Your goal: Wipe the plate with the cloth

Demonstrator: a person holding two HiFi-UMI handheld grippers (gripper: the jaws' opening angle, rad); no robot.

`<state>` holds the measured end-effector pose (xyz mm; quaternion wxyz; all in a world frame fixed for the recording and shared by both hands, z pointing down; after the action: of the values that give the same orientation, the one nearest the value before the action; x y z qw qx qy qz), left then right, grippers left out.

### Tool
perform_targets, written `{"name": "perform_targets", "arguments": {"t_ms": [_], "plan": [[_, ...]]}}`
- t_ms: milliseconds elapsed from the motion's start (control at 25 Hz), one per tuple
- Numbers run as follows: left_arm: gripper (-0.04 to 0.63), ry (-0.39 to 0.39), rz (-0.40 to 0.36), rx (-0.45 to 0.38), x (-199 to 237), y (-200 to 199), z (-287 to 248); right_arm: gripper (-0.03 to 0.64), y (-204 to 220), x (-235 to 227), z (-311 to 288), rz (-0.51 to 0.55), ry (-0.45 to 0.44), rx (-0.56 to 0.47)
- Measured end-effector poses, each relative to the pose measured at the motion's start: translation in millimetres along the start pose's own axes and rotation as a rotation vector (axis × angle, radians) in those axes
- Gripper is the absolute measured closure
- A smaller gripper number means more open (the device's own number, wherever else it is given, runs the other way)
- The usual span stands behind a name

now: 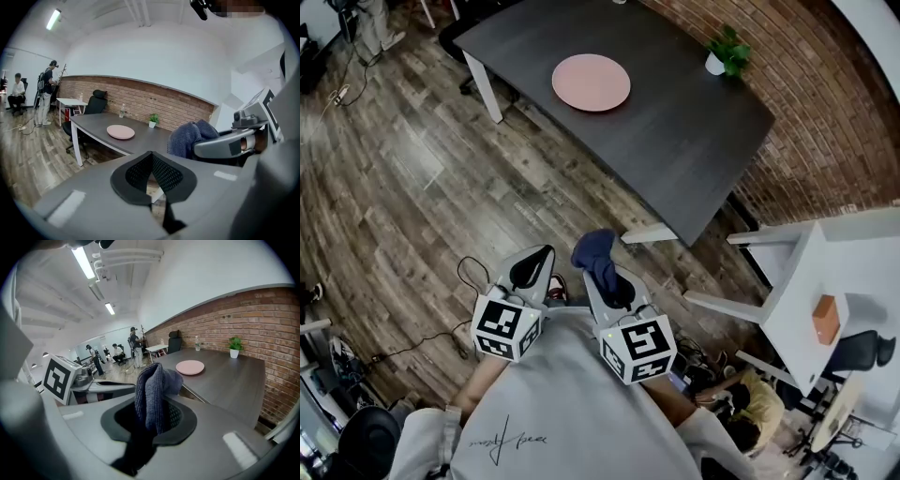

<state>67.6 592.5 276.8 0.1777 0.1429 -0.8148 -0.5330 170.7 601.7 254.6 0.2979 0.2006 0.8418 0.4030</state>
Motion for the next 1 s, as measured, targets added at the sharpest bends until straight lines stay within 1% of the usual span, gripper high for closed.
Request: {"name": "perform_targets", "arguments": {"t_ms": [120,360,440,560,680,800,1000], "plan": [[0.584,0.015,0.007,0.004,6.1,2.0,-1.0,0.554,-0.5,0.8,-4.6,-0.051,-0.008,-0.003],[0.584,0.028,0.034,0.032,15.8,2.7,-16.8,0.551,-5.9,-13.0,-16.4,-0.100,0.002,-0.001],[0.584,0.030,0.026,0.047,21.2,2.2,-23.1,0.551,-8.7,-20.3,-26.3,-0.120,-0.007,0.004],[0.584,0.010,0.012,0.063,38.4,0.7,-30.9,0.549,-16.8,-30.2,-46.8,-0.137,-0.014,0.010],[0.584,-0.022,0.029,0.079,64.2,-3.8,-40.1,0.542,-32.3,-39.3,-69.3,-0.134,-0.023,0.012],[0.584,-0.040,0.047,0.092,83.8,-10.3,-55.1,0.534,-48.9,-56.4,-86.1,-0.136,-0.013,0.019],[0.584,-0.061,0.083,0.112,114.8,-23.4,-94.4,0.529,-74.3,-86.1,-117.1,-0.153,-0.013,0.042]]}}
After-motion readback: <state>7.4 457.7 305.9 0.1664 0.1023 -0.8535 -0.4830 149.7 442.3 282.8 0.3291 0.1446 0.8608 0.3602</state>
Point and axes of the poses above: the fingertips, and each gripper's own axes: z backward along the fingers, x to its left, y out of its underside, the point moved 3 cm from there along z, backward along the fingers, and after that the axes turned 8 degrees about -z, right-handed, at the moved point
